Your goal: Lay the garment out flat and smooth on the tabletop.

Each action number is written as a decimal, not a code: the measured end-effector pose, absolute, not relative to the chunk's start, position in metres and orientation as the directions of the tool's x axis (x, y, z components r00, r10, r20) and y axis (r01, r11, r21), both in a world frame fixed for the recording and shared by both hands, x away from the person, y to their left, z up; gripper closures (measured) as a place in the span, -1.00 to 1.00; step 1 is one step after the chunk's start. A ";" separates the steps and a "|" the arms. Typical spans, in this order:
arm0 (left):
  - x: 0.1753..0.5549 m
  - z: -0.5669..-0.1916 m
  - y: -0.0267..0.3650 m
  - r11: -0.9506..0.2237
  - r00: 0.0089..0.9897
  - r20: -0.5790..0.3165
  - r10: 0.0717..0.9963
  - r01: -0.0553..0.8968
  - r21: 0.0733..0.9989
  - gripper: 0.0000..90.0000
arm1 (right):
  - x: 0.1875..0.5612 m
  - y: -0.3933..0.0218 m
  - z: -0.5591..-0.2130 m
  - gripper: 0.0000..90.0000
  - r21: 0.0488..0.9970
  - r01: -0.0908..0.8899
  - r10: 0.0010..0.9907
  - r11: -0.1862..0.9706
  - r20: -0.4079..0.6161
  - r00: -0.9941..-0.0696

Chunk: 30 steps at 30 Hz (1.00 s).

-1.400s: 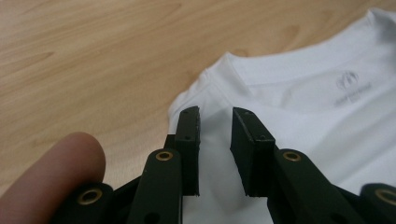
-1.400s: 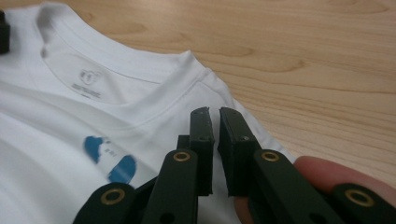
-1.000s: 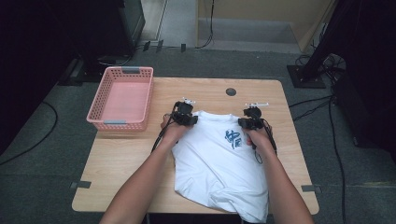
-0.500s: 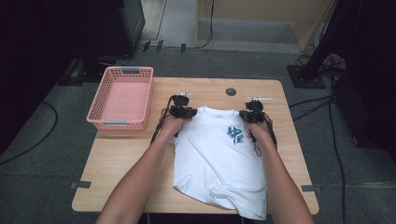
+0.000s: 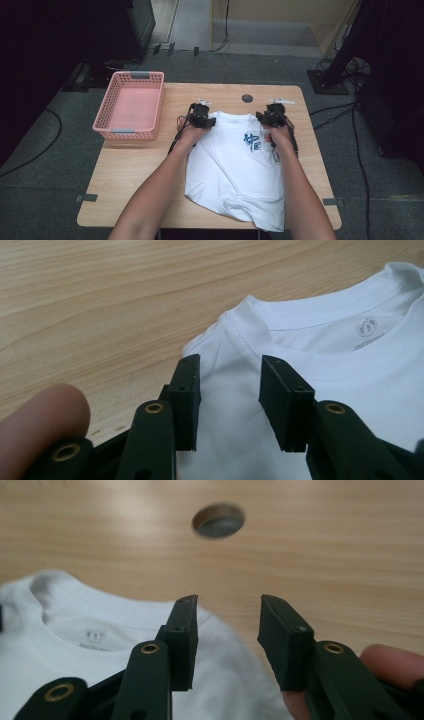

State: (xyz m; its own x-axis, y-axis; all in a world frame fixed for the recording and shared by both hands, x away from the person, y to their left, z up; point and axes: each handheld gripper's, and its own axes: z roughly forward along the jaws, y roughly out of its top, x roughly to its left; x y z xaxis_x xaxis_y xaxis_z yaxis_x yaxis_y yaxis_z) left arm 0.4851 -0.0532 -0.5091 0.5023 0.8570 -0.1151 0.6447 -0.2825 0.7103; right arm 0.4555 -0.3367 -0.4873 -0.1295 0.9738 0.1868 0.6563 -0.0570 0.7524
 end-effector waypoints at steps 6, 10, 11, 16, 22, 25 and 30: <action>0.479 -0.517 -0.055 -0.251 0.494 -0.098 0.864 0.591 0.767 0.26 | 0.424 -0.379 -0.474 0.30 0.696 0.717 0.982 -0.029 0.154 -0.110; 0.477 -0.518 -0.058 -0.284 0.500 -0.056 0.864 0.577 0.766 0.23 | 0.397 -0.399 -0.486 0.21 0.654 0.756 0.986 -0.027 0.141 -0.086; 0.477 -0.518 -0.059 -0.288 0.500 -0.050 0.864 0.574 0.766 0.23 | 0.391 -0.404 -0.491 0.19 0.641 0.767 0.986 -0.041 0.151 -0.074; 0.475 -0.518 -0.062 -0.313 0.500 -0.013 0.866 0.563 0.765 0.23 | 0.364 -0.410 -0.505 0.28 0.621 0.783 0.974 -0.026 0.192 -0.121; 0.476 -0.518 -0.060 -0.301 0.499 -0.030 0.866 0.568 0.766 0.23 | 0.366 -0.411 -0.497 1.00 0.638 0.770 0.967 0.016 0.185 -0.173; 0.476 -0.518 -0.059 -0.290 0.499 -0.045 0.866 0.573 0.767 0.24 | 0.374 -0.413 -0.483 1.00 0.676 0.736 0.961 -0.028 0.221 -0.167; 0.477 -0.518 -0.057 -0.274 0.496 -0.064 0.866 0.578 0.768 0.24 | 0.370 -0.363 -0.454 1.00 0.738 0.674 0.928 0.023 0.235 -0.290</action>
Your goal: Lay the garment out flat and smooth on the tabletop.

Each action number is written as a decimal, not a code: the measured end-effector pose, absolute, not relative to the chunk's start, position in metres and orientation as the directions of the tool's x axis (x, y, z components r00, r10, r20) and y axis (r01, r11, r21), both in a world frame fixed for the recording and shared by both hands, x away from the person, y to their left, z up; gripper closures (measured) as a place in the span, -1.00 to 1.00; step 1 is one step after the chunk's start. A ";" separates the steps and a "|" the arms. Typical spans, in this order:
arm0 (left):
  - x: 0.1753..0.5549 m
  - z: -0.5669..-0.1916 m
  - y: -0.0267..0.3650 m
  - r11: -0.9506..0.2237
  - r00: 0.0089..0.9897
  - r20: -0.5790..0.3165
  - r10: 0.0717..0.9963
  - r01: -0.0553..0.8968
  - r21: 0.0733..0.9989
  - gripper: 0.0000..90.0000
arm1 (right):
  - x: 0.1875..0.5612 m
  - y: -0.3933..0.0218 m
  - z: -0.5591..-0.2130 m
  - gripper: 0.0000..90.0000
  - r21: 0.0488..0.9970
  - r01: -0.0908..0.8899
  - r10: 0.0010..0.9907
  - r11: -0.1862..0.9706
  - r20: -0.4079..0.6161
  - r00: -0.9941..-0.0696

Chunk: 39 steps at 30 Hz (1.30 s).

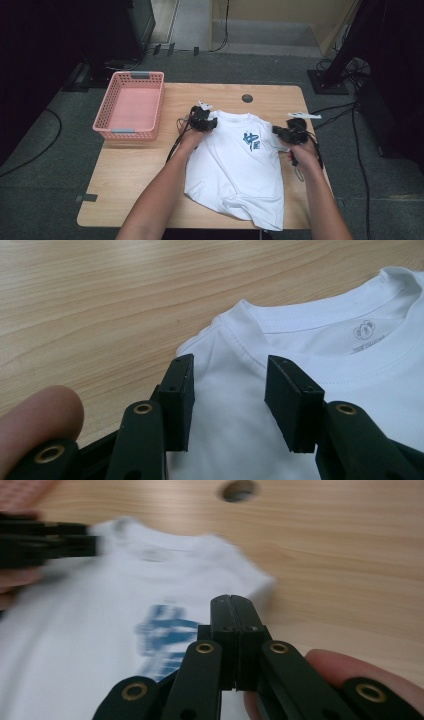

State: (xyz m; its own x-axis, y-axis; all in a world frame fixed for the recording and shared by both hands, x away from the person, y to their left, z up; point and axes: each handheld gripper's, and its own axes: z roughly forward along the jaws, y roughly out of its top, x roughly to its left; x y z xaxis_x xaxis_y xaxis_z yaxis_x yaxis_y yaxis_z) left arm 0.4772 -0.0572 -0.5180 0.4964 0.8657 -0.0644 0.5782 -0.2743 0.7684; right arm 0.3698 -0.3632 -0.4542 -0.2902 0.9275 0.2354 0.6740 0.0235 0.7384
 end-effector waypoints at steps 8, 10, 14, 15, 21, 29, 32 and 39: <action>0.479 -0.518 -0.054 -0.242 0.493 -0.107 0.863 0.591 0.769 0.24 | 0.353 -0.299 -0.432 0.49 0.832 0.544 0.775 0.106 0.274 -0.570; 0.478 -0.518 -0.053 -0.242 0.493 -0.109 0.863 0.594 0.768 0.24 | 0.354 -0.310 -0.440 0.47 0.816 0.552 0.845 0.171 0.167 -0.508; 0.478 -0.518 -0.051 -0.228 0.489 -0.126 0.863 0.600 0.767 0.24 | 0.347 -0.337 -0.469 0.21 0.758 0.581 0.888 0.297 0.004 -0.460; 0.478 -0.518 -0.051 -0.226 0.489 -0.129 0.863 0.600 0.768 0.24 | 0.342 -0.343 -0.475 0.14 0.749 0.587 0.876 0.306 0.020 -0.482; 0.478 -0.518 -0.052 -0.230 0.489 -0.121 0.864 0.598 0.768 0.24 | 0.313 -0.345 -0.501 0.28 0.739 0.498 0.820 0.455 -0.130 -0.557; 0.478 -0.518 -0.052 -0.229 0.479 -0.113 0.871 0.599 0.768 0.28 | 0.287 -0.359 -0.509 0.93 0.682 0.471 0.758 0.559 -0.190 -0.624; 0.478 -0.518 -0.052 -0.234 0.480 -0.107 0.871 0.597 0.767 0.28 | 0.282 -0.370 -0.506 0.60 0.666 0.477 0.716 0.573 -0.123 -0.687; 0.478 -0.518 -0.052 -0.227 0.479 -0.116 0.870 0.599 0.768 0.28 | 0.311 -0.355 -0.510 0.23 0.734 0.526 0.857 0.429 -0.145 -0.495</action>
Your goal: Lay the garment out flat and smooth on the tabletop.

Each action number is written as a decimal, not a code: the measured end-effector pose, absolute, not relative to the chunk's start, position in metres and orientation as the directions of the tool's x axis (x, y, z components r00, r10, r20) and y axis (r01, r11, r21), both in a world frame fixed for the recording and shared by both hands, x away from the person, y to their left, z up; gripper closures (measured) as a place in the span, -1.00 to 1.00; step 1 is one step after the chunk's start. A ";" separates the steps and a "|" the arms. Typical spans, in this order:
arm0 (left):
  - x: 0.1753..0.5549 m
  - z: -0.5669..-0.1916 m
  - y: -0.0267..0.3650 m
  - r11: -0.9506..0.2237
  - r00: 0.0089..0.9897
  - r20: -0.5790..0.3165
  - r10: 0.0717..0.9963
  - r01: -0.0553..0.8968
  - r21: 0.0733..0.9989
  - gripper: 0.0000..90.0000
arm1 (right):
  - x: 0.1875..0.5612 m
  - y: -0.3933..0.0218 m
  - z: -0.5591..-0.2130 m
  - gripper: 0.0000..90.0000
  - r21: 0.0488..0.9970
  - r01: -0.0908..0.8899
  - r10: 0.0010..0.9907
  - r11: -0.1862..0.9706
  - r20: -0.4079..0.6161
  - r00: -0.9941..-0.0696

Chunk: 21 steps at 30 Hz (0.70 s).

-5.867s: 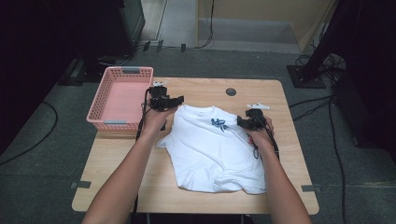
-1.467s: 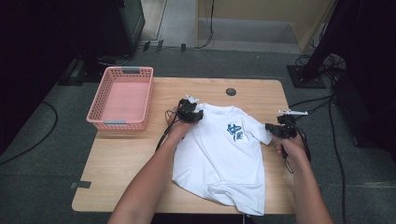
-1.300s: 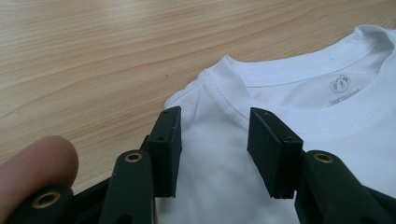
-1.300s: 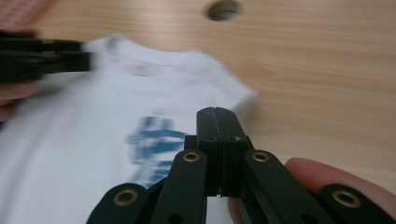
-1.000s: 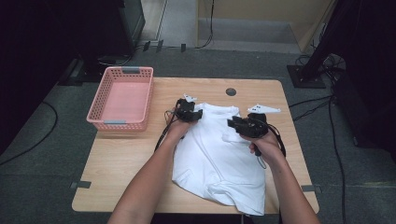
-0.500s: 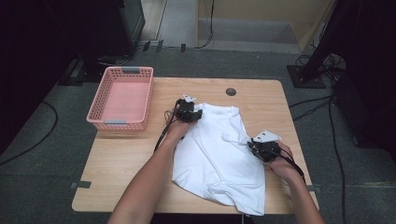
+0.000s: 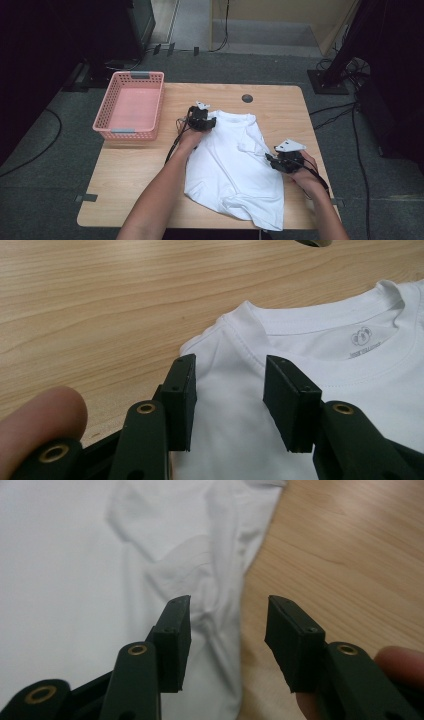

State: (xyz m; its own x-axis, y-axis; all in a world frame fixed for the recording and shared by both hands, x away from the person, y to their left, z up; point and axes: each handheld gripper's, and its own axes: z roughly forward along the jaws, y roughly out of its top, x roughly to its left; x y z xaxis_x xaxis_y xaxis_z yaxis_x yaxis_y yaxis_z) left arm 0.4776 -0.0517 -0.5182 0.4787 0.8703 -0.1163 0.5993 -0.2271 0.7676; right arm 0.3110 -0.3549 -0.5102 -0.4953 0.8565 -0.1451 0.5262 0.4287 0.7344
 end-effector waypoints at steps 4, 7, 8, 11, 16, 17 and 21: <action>0.478 -0.518 -0.050 -0.217 0.474 -0.126 0.872 0.604 0.767 0.28 | 0.314 -0.352 -0.521 0.73 0.755 0.529 0.882 0.388 -0.138 -0.451; 0.478 -0.518 -0.050 -0.204 0.462 -0.133 0.877 0.608 0.767 0.29 | 0.305 -0.358 -0.521 0.88 0.753 0.519 0.864 0.406 -0.130 -0.487; 0.478 -0.518 -0.049 -0.204 0.462 -0.132 0.877 0.608 0.767 0.29 | 0.301 -0.361 -0.521 0.89 0.752 0.509 0.852 0.419 -0.130 -0.508; 0.478 -0.518 -0.049 -0.205 0.461 -0.131 0.878 0.608 0.767 0.29 | 0.289 -0.373 -0.518 0.87 0.734 0.488 0.800 0.472 -0.125 -0.587; 0.478 -0.518 -0.050 -0.202 0.460 -0.132 0.878 0.608 0.768 0.29 | 0.290 -0.376 -0.499 0.58 0.764 0.500 0.827 0.409 -0.079 -0.556; 0.478 -0.518 -0.050 -0.202 0.459 -0.132 0.879 0.608 0.768 0.29 | 0.293 -0.371 -0.495 0.57 0.779 0.491 0.834 0.390 -0.073 -0.547; 0.478 -0.518 -0.050 -0.205 0.460 -0.129 0.878 0.607 0.768 0.29 | 0.308 -0.334 -0.485 0.47 0.813 0.452 0.836 0.368 -0.077 -0.543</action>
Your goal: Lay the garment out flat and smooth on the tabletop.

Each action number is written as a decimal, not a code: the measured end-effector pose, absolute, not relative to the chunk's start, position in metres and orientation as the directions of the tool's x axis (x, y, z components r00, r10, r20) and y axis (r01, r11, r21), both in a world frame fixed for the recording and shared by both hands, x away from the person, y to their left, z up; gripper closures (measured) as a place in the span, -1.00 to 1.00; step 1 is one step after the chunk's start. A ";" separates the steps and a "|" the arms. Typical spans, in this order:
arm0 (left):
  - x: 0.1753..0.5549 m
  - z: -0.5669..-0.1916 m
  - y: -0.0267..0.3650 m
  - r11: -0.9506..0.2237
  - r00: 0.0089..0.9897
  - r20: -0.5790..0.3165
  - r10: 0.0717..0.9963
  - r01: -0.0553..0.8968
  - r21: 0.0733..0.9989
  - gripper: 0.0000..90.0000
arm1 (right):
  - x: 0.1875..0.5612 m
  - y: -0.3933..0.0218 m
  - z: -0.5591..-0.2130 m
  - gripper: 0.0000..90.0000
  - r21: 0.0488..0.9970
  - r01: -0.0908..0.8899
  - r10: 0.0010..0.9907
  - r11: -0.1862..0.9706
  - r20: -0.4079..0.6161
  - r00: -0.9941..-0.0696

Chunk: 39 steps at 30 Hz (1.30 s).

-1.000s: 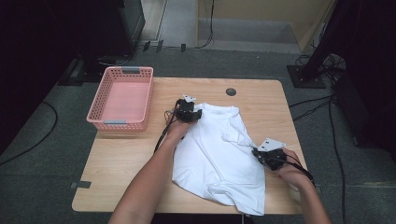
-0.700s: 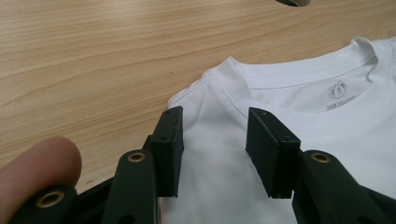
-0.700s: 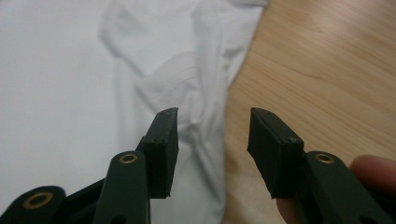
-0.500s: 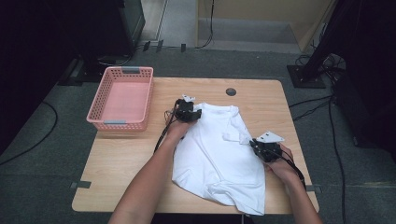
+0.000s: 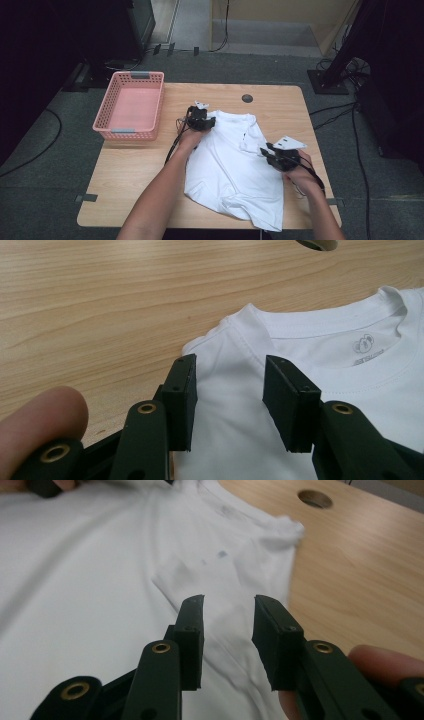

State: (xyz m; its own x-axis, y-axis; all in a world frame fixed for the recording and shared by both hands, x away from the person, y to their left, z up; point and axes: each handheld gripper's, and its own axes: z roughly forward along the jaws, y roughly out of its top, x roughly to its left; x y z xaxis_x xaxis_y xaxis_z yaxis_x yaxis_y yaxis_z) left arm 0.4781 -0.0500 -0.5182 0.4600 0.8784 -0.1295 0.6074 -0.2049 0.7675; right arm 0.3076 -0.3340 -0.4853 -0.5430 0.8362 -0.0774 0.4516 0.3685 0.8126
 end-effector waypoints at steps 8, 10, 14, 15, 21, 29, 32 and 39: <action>0.478 -0.518 -0.049 -0.205 0.461 -0.132 0.877 0.609 0.767 0.29 | 0.348 -0.265 -0.501 0.36 0.758 0.549 0.879 0.353 -0.069 -0.471; 0.478 -0.518 -0.048 -0.197 0.459 -0.142 0.877 0.613 0.766 0.29 | 0.352 -0.261 -0.508 0.37 0.733 0.565 0.863 0.378 -0.058 -0.502; 0.478 -0.518 -0.046 -0.187 0.458 -0.155 0.875 0.616 0.766 0.29 | 0.352 -0.270 -0.510 0.95 0.725 0.583 0.873 0.368 -0.053 -0.485; 0.478 -0.518 -0.046 -0.187 0.457 -0.154 0.876 0.616 0.766 0.29 | 0.354 -0.276 -0.508 0.97 0.729 0.594 0.883 0.340 -0.030 -0.469; 0.478 -0.518 -0.046 -0.184 0.458 -0.159 0.875 0.617 0.765 0.29 | 0.379 -0.347 -0.487 0.97 0.760 0.647 0.978 -0.057 0.174 -0.119; 0.478 -0.518 -0.046 -0.183 0.458 -0.160 0.874 0.617 0.765 0.28 | 0.392 -0.415 -0.484 0.39 0.764 0.553 0.941 -0.334 0.235 0.244; 0.479 -0.518 -0.045 -0.179 0.458 -0.165 0.874 0.618 0.766 0.28 | 0.393 -0.415 -0.484 0.32 0.767 0.575 0.958 -0.285 0.234 0.163; 0.479 -0.518 -0.045 -0.179 0.458 -0.165 0.874 0.617 0.766 0.28 | 0.395 -0.396 -0.503 0.22 0.698 0.716 0.976 -0.019 0.168 -0.137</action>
